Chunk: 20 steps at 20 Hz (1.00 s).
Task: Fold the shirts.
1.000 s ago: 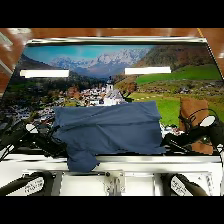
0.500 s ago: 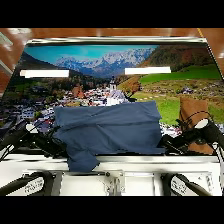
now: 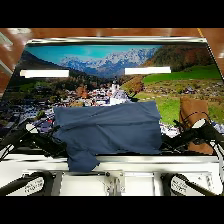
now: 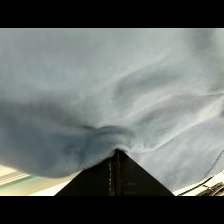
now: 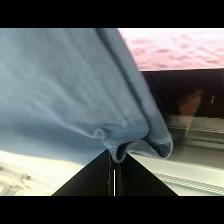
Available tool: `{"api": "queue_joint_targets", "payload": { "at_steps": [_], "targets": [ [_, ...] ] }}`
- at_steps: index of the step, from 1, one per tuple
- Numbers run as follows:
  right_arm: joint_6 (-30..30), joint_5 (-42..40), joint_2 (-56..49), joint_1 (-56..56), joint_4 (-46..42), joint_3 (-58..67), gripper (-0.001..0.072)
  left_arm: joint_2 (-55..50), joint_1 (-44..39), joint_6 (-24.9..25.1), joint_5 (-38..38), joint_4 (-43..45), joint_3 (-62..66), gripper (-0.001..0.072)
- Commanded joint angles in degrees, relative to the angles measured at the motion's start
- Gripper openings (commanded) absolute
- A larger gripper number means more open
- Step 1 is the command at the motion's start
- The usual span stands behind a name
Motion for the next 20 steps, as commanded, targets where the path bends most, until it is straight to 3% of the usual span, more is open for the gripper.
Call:
{"api": "queue_joint_targets", "payload": {
  "at_steps": [1, 4, 10, 15, 18, 20],
  "targets": [
    [-6.2, 2.6, 0.3, 0.0, 3.0, 0.7, 0.0064, 3.0, 0.0, 1.6, 0.1, 0.0, 2.8, 0.0035],
    [-10.1, 1.1, 4.0, 0.0, 9.0, 4.1, 0.0063, 10.8, 0.1, 4.0, 0.8, 0.2, 10.9, 0.0035],
    [-9.0, -7.7, 7.1, 0.0, 19.4, 14.0, 0.0062, 15.4, 1.3, 2.3, 4.7, -2.6, 23.4, 0.0035],
    [-8.4, -16.1, 6.4, 5.2, 15.9, 18.3, 0.0062, 12.2, 1.3, 1.7, 8.7, -3.0, 25.5, 0.0034],
    [-3.2, -22.9, 3.3, 9.5, 10.3, 21.1, 0.0062, 8.7, 1.5, 1.5, 10.2, -3.6, 25.5, 0.0034],
    [-2.9, -22.9, -0.3, 11.6, 10.0, 24.2, 0.0063, 7.0, 2.2, 4.1, 11.2, -6.9, 25.5, 0.0033]
  ]
}}
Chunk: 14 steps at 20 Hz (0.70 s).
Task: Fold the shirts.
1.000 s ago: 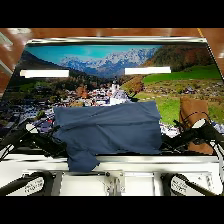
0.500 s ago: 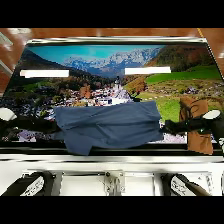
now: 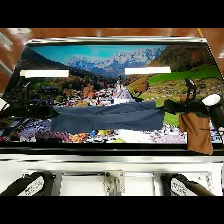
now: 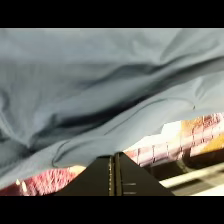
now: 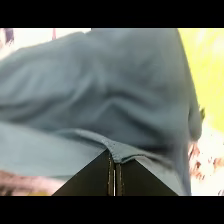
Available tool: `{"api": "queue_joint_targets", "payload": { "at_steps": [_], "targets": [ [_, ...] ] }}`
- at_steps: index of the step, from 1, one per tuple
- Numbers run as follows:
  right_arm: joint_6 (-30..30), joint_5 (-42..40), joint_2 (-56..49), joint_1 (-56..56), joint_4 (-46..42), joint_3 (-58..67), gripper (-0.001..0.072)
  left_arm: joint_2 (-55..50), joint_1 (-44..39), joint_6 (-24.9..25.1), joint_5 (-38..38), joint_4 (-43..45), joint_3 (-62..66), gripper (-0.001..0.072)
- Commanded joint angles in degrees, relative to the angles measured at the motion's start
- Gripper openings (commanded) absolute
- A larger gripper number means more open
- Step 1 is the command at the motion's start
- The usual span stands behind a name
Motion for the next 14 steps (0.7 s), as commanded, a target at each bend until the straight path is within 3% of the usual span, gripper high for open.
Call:
{"api": "queue_joint_targets", "payload": {
  "at_steps": [1, 9, 14],
  "targets": [
    [2.4, -4.3, -5.2, 4.3, -2.6, 4.9, 0.0062, -3.5, 1.0, 3.0, 1.7, -4.3, 0.3, 0.0033],
    [8.4, -6.2, -14.8, 7.7, -10.8, 12.5, 0.0063, -6.6, 10.1, 3.7, 2.6, -5.8, 1.1, 0.0034],
    [11.3, -3.8, -16.4, 7.7, -15.7, 12.5, 0.0063, -14.3, 7.0, 3.8, 5.6, -10.4, 1.1, 0.0035]
  ]
}}
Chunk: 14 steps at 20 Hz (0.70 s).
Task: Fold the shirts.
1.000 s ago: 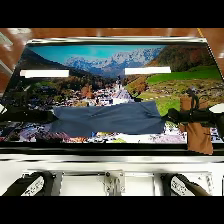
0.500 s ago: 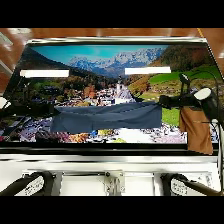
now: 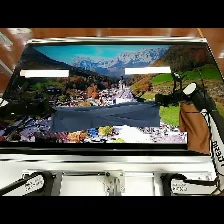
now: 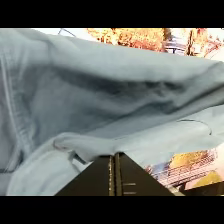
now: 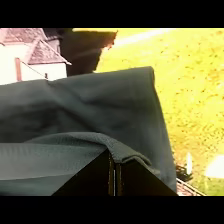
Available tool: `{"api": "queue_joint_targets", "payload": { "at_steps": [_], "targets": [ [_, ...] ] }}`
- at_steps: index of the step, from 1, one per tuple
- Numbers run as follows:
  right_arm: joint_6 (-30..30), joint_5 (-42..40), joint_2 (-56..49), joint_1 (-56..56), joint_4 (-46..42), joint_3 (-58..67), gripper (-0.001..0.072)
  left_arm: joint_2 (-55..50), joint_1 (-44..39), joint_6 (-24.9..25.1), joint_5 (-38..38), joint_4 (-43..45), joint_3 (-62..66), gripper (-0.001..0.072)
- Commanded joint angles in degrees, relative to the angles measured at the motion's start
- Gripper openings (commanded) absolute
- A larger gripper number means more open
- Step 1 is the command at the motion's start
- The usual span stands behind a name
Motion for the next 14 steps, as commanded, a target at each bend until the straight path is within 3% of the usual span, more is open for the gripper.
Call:
{"api": "queue_joint_targets", "payload": {
  "at_steps": [1, 2, 3, 4, 5, 6, 14],
  "targets": [
    [2.4, 1.2, -1.2, 0.2, -3.0, 0.3, 0.0064, -5.3, -2.1, 0.1, 3.1, -3.3, 0.1, 0.0036],
    [2.9, 1.2, -1.2, 0.2, -2.6, 0.3, 0.0064, -6.7, -2.7, 0.1, 4.0, -3.3, 0.1, 0.0036],
    [2.9, 1.2, -1.2, 0.2, -1.8, 0.3, 0.0135, -7.8, -3.1, 0.1, 4.2, -3.4, 0.1, 0.0041],
    [2.9, 0.8, -1.2, 0.2, -1.5, 0.3, 0.0499, -8.7, -3.0, -1.0, 4.1, -3.4, 0.1, 0.0164],
    [2.8, 1.5, -1.2, 0.0, -1.6, 0.4, 0.0676, -9.0, -2.8, -3.7, 4.2, -3.4, 0.1, 0.0510],
    [2.6, 3.7, -1.2, -0.6, -2.2, 0.8, 0.0676, -8.9, -2.4, -5.2, 4.0, -3.4, 0.3, 0.0713],
    [5.6, 12.3, -5.4, -7.1, 5.7, 0.9, 0.0676, -8.6, 1.4, -5.3, -9.1, -3.7, 8.3, 0.0710]
  ]
}}
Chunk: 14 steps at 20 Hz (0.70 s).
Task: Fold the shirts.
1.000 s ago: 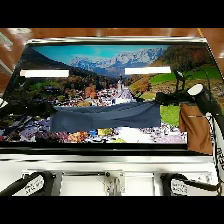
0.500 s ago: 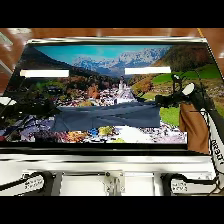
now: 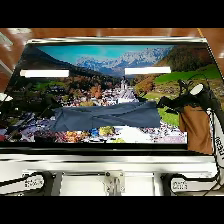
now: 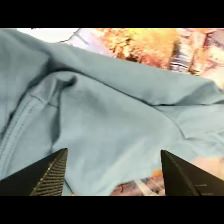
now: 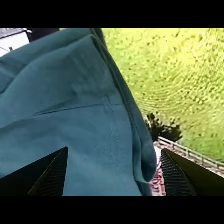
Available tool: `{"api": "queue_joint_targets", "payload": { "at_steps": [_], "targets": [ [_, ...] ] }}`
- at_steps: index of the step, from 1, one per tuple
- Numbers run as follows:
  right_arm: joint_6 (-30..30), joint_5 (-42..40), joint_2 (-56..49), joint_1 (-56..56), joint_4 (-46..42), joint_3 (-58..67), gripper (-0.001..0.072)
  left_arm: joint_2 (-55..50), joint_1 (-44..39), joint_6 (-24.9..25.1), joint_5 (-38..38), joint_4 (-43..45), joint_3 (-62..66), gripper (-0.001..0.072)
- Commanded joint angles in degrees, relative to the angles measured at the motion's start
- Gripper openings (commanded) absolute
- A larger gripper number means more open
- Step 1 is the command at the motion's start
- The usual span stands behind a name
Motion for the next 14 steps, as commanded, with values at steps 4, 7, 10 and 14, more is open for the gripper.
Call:
{"api": "queue_joint_targets", "payload": {
  "at_steps": [4, 7, 10, 14],
  "targets": [
    [0.4, 2.2, -8.0, 1.7, 7.0, 0.1, 0.0676, 0.1, -0.6, -0.4, -7.1, -2.4, 2.9, 0.0711],
    [2.1, 2.1, -10.8, 2.6, 8.7, 0.1, 0.0672, 0.1, -1.5, -0.4, -7.8, -3.2, 2.9, 0.0710],
    [0.2, 2.1, -10.4, 2.8, 9.6, 0.1, 0.0176, 0.1, -2.3, -0.2, -7.6, -4.5, 2.9, 0.0709],
    [-2.3, 2.5, -6.1, 2.4, 9.4, 0.2, 0.0063, 0.1, -4.2, -0.2, -7.1, -4.5, 2.9, 0.0688]
  ]
}}
